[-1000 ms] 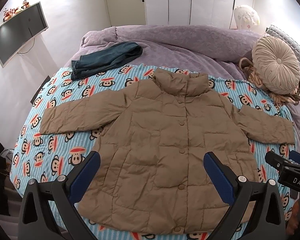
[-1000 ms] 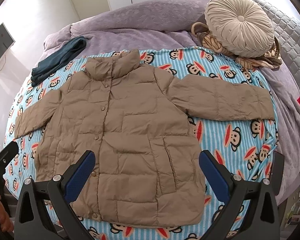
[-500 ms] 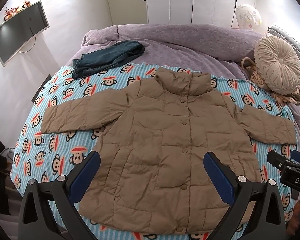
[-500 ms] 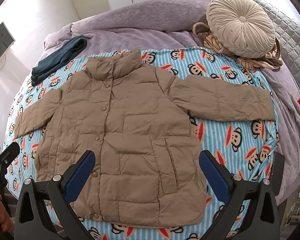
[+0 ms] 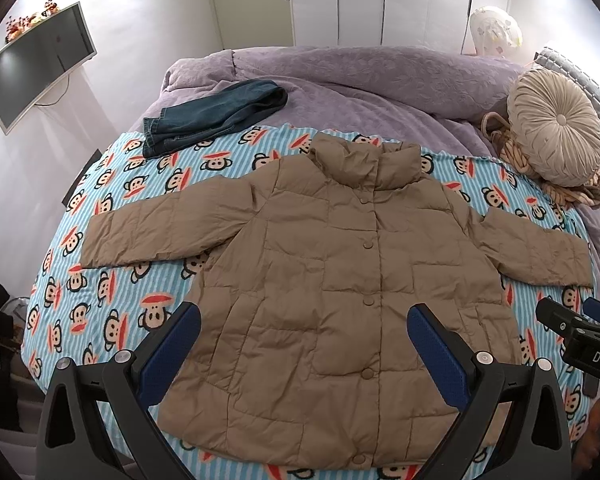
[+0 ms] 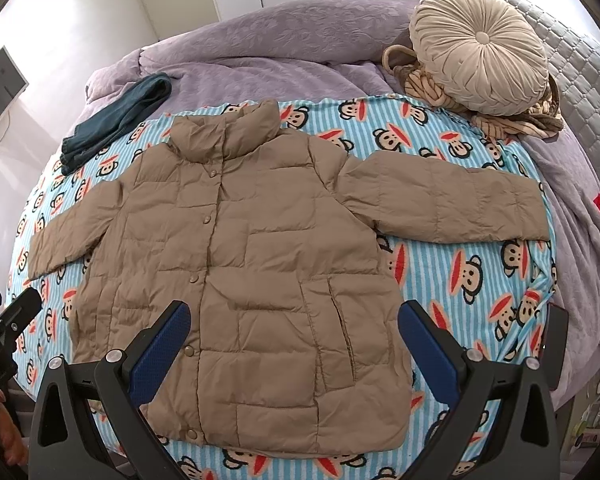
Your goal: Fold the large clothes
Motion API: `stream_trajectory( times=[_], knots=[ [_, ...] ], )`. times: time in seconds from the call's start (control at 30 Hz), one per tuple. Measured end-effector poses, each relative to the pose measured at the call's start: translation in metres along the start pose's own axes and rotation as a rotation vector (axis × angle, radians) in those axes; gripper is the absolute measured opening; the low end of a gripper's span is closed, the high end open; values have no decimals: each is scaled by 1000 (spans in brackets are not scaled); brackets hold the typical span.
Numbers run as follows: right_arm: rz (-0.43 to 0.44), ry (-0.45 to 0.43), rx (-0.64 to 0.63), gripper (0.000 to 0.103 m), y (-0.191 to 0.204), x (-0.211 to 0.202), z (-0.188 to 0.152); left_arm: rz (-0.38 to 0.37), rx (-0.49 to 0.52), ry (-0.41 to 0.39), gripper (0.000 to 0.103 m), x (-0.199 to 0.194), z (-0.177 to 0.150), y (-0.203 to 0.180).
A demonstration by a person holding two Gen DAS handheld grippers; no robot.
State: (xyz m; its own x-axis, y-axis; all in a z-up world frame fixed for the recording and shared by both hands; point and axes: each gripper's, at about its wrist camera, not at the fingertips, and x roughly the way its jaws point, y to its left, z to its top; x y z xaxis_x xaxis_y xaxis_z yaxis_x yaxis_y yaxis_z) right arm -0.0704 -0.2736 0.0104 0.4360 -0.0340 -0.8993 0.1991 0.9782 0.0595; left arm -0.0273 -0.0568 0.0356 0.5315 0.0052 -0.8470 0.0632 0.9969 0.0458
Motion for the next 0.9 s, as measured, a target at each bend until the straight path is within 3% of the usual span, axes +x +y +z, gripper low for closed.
stream_trajectory(
  times=[0.9],
  knots=[
    [2,0,1,103,0,0,0,0,-1,2,103,1,0,1]
  ],
)
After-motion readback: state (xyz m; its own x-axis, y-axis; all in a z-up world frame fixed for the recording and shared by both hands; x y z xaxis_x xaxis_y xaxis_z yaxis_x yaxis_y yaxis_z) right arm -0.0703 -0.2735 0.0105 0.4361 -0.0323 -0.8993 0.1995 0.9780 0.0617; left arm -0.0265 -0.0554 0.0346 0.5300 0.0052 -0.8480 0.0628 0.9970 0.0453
